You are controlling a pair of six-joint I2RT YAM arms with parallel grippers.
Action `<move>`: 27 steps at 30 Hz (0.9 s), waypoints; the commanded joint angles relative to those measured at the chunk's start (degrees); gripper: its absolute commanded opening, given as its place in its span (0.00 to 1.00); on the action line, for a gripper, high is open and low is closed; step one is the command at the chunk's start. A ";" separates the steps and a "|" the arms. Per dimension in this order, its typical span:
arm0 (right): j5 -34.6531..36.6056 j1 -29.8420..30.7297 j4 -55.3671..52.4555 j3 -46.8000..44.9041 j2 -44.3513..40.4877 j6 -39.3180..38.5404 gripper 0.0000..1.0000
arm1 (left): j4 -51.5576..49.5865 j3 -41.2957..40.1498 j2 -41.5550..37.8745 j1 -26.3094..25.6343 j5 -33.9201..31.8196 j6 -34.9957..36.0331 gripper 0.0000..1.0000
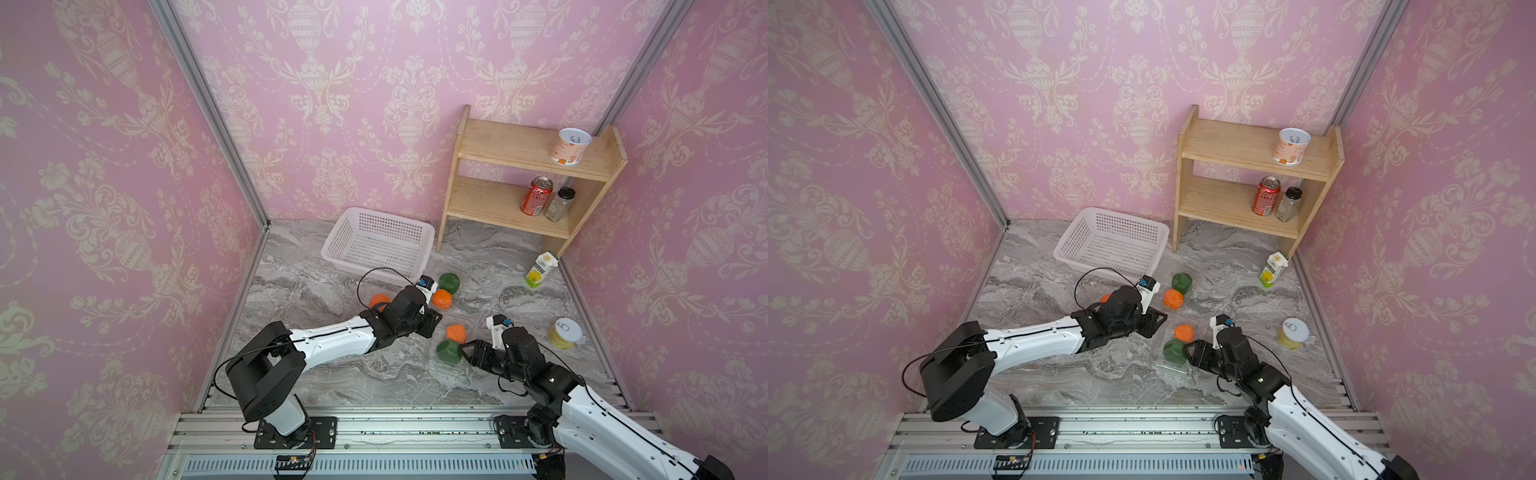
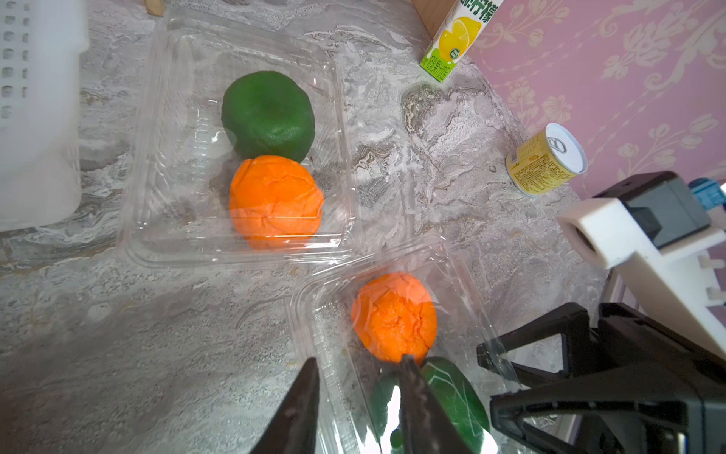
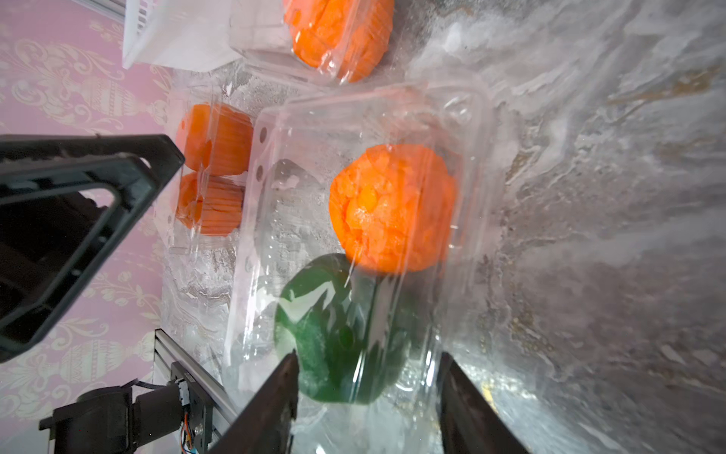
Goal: Take oranges out of containers
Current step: Adjust the packing box at the center of the board.
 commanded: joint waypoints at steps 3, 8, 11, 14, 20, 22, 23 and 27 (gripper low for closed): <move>4.61 4.07 8.04 3.10 8.05 1.04 0.58 | -3.95 2.07 -1.20 -0.15 -1.28 1.60 0.37; 5.50 6.03 10.74 6.64 15.15 0.19 0.58 | -5.13 0.01 -3.92 0.18 -3.75 2.20 0.38; 6.03 7.38 12.49 8.76 18.74 0.24 0.58 | -5.58 -1.57 -5.91 0.37 -5.31 2.16 0.38; 6.93 8.72 13.81 10.99 22.08 0.03 0.60 | -5.59 -3.57 -8.14 0.43 -7.39 2.16 0.40; 5.62 9.45 14.94 14.57 27.37 -1.70 0.71 | -6.35 -6.32 -11.01 0.98 -10.22 2.33 0.53; 6.31 9.43 15.30 13.73 25.49 -2.57 0.74 | -6.29 -7.01 -11.67 0.99 -10.69 2.41 0.58; 7.60 9.41 14.43 13.28 23.87 -3.01 0.76 | -6.26 -7.31 -11.94 0.99 -11.16 2.40 0.59; 10.26 9.11 9.12 12.60 17.13 -4.73 0.83 | -5.87 -8.45 -13.23 0.99 -11.87 2.33 0.62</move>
